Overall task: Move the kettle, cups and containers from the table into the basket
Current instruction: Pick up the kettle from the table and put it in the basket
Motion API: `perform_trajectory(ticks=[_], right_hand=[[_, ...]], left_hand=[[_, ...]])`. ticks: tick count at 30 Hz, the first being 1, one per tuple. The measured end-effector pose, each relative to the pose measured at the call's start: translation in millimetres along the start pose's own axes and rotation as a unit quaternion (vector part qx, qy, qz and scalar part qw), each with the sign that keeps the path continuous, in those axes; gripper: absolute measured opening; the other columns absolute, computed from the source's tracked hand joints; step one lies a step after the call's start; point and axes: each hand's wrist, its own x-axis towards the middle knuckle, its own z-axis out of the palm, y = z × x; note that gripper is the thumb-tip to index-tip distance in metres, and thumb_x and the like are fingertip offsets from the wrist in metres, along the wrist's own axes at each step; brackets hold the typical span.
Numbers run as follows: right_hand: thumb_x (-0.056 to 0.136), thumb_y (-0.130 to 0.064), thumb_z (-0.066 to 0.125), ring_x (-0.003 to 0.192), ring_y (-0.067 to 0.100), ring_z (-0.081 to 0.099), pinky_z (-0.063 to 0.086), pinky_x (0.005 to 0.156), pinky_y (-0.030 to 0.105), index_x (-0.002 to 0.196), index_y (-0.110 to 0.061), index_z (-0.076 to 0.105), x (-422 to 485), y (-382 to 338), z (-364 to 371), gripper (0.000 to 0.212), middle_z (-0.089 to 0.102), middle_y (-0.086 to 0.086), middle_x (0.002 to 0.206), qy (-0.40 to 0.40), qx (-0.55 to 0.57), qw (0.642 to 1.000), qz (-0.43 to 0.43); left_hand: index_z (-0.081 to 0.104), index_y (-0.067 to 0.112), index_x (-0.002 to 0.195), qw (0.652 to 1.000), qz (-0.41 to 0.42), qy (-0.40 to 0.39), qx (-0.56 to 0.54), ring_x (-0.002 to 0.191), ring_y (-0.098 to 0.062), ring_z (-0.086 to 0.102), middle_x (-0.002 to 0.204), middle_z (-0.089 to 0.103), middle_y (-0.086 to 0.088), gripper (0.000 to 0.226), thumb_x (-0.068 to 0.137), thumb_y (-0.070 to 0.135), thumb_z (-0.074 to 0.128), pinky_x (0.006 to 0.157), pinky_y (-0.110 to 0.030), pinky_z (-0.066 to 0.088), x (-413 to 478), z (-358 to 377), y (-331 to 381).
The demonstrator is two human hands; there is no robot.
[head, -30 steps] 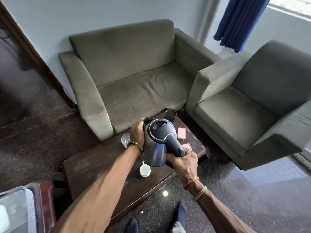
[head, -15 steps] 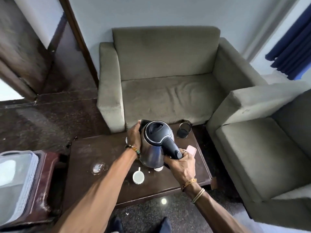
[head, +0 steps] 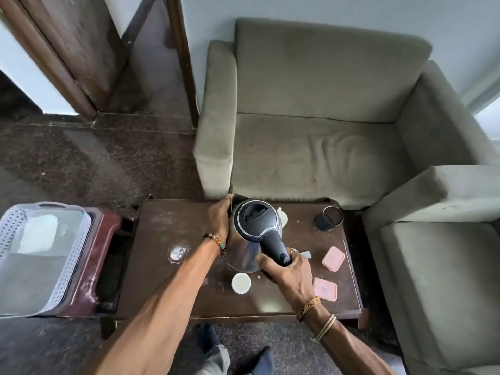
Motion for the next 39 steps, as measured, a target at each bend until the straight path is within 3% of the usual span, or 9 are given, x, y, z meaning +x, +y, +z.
perform_trajectory(ticks=[5,8,11,15,20,23,28,35,39], right_hand=[[0.059,-0.096,0.047,0.049,0.015,0.053,0.044,0.055,0.027,0.048,-0.014,0.057,10.4,-19.8,24.5,0.084,0.063,0.008,0.053,-0.076,0.021,0.994,0.080],[0.058,-0.100,0.042,0.053,0.021,0.053,0.042,0.052,0.028,0.056,-0.009,0.066,20.7,-24.8,32.7,0.094,0.066,0.017,0.062,-0.130,0.046,0.975,0.176],[0.052,-0.104,0.040,0.062,0.029,0.063,0.046,0.063,0.034,0.067,-0.004,0.072,33.4,-25.3,41.7,0.106,0.069,0.024,0.072,-0.183,0.061,0.946,0.259],[0.043,-0.105,0.045,0.063,0.031,0.065,0.049,0.062,0.033,0.070,-0.006,0.072,43.0,-24.5,51.9,0.106,0.066,0.022,0.074,-0.218,0.098,0.917,0.319],[0.041,-0.102,0.053,0.056,0.029,0.062,0.049,0.050,0.026,0.080,-0.001,0.070,50.3,-28.2,62.6,0.109,0.064,0.025,0.073,-0.229,0.076,0.916,0.321],[0.055,-0.088,0.058,0.054,0.027,0.059,0.049,0.050,0.024,0.083,-0.001,0.067,53.5,-26.8,65.4,0.092,0.063,0.023,0.070,-0.220,0.065,0.912,0.340],[0.080,-0.077,0.042,0.054,0.024,0.055,0.042,0.046,0.020,0.085,-0.002,0.067,60.4,-19.6,52.8,0.079,0.062,0.019,0.067,-0.254,0.046,0.906,0.335],[0.063,-0.088,0.039,0.067,0.027,0.048,0.035,0.057,0.031,0.094,0.010,0.066,70.5,13.9,27.9,0.107,0.061,0.025,0.076,-0.321,0.069,0.910,0.254],[0.071,-0.081,0.038,0.067,0.026,0.045,0.034,0.058,0.030,0.094,0.011,0.062,70.7,24.4,24.6,0.097,0.060,0.020,0.073,-0.292,0.097,0.924,0.228]], left_hand=[[0.078,0.015,0.088,0.995,0.027,-0.074,0.053,0.085,-0.007,0.067,0.089,0.077,0.000,0.033,0.096,0.028,0.050,0.079,-0.027,0.051,22.9,-23.6,-16.8],[0.079,0.016,0.078,0.994,0.025,-0.106,0.003,0.078,-0.006,0.068,0.081,0.076,0.003,0.034,0.096,0.022,0.051,0.072,-0.023,0.052,32.2,-30.4,-21.9],[0.074,0.019,0.067,0.993,0.004,-0.121,-0.001,0.067,-0.002,0.058,0.068,0.069,0.013,0.034,0.093,0.025,0.055,0.068,-0.025,0.046,40.2,-35.4,-31.0],[0.077,0.021,0.082,0.991,-0.008,-0.128,0.041,0.080,-0.005,0.061,0.088,0.077,0.004,0.032,0.083,0.045,0.056,0.080,-0.037,0.050,46.1,-42.1,-46.5],[0.075,0.020,0.081,0.988,-0.015,-0.129,0.083,0.083,-0.023,0.067,0.084,0.074,-0.001,0.045,0.083,0.058,0.053,0.084,-0.055,0.051,50.1,-48.1,-63.3],[0.077,0.025,0.085,0.989,-0.007,-0.120,0.089,0.092,-0.030,0.070,0.089,0.076,-0.003,0.039,0.087,0.055,0.052,0.087,-0.056,0.051,48.0,-46.6,-69.9],[0.076,0.025,0.087,0.991,-0.019,-0.090,0.099,0.089,-0.031,0.070,0.087,0.076,-0.003,0.044,0.089,0.058,0.047,0.084,-0.054,0.052,41.3,-38.7,-84.7],[0.070,-0.004,0.090,0.991,-0.075,-0.089,0.072,0.094,-0.044,0.064,0.094,0.069,-0.030,0.065,0.081,0.057,0.047,0.090,-0.058,0.047,48.7,-20.4,-92.4],[0.074,0.001,0.088,0.988,-0.121,-0.084,0.056,0.089,-0.030,0.067,0.093,0.074,-0.016,0.049,0.084,0.044,0.051,0.091,-0.050,0.051,58.4,-11.3,-103.3]])
